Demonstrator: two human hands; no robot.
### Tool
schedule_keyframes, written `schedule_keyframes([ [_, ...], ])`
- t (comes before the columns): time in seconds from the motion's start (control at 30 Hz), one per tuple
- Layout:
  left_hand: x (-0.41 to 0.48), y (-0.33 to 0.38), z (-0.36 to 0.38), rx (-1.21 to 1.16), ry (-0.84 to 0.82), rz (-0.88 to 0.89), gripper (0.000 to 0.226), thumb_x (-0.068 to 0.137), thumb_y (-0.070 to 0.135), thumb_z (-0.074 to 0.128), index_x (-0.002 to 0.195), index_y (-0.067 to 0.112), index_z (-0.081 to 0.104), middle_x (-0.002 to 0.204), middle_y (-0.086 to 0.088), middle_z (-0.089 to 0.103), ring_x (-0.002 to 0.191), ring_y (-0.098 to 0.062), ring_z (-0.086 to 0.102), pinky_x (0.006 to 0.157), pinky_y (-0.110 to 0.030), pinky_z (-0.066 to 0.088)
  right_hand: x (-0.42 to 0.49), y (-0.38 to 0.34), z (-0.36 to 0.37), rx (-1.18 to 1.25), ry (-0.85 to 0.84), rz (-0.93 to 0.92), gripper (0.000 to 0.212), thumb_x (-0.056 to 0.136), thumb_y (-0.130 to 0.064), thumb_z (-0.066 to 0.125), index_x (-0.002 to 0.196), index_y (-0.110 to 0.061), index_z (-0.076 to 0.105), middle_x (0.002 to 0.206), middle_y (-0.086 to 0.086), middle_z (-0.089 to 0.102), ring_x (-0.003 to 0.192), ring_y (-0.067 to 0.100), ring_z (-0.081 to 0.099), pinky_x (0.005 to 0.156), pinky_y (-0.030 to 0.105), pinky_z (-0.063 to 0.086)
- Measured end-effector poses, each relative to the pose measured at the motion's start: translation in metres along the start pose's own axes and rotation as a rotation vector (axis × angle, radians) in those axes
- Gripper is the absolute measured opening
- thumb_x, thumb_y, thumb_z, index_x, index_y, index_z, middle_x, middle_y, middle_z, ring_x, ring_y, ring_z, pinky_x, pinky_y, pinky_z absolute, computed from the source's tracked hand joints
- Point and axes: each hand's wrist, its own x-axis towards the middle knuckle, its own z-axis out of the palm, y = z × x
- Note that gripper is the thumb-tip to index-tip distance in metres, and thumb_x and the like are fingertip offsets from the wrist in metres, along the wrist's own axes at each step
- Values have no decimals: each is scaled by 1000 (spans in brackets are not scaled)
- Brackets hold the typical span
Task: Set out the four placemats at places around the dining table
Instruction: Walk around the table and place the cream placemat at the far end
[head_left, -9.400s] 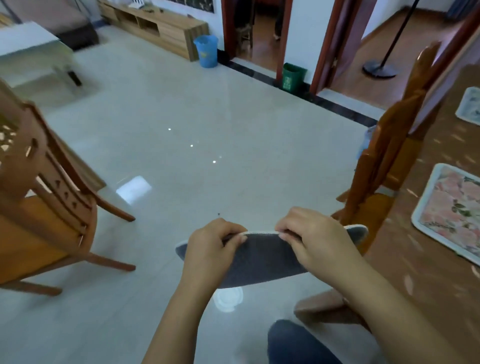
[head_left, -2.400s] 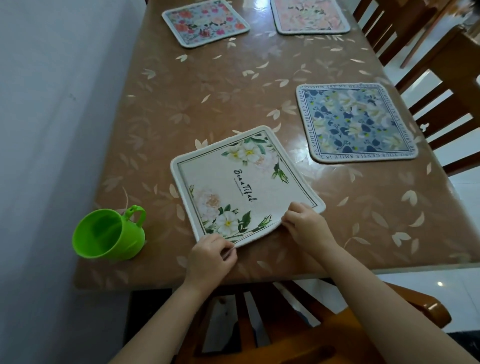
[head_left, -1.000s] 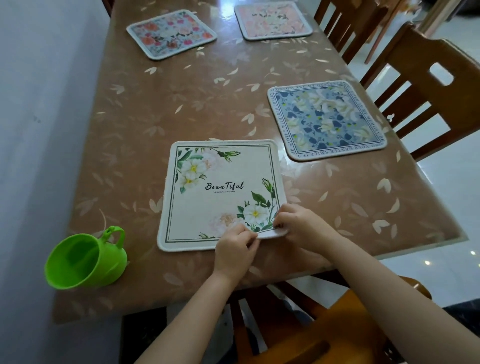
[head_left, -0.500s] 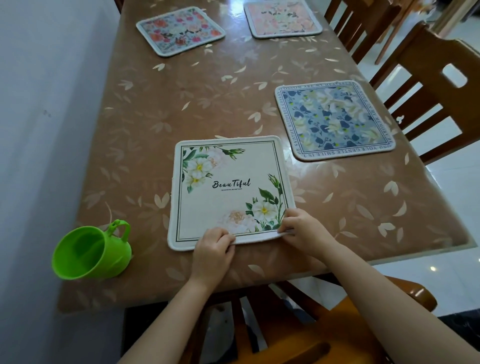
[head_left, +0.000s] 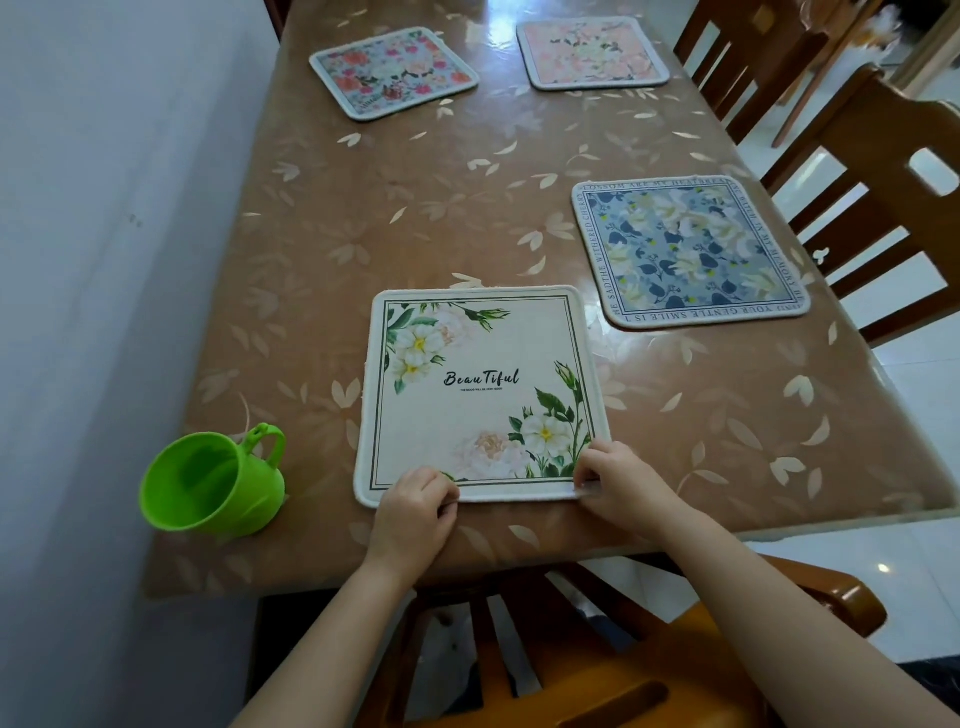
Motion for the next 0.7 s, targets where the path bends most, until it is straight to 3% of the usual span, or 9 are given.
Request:
schedule_keyframes([
  [0.2, -7, -4, -2, 26, 15, -66, 16, 65, 0, 77, 71, 6, 63, 73, -8, 62, 70, -28, 58, 62, -38, 48, -9, -1, -4, -59, -38, -5, 4, 79, -5, 59, 83, -6, 60, 97, 9, 54, 94, 24, 47, 78, 38, 46],
  [0.7, -11, 4, 2, 15, 37, -163, 10, 72, 2, 72, 72, 5, 62, 75, -9, 62, 74, -28, 55, 65, -40, 45, -10, 0, -4, -90, -31, -7, 3, 81, -8, 62, 84, -8, 60, 96, 7, 54, 93, 21, 48, 73, 30, 42],
])
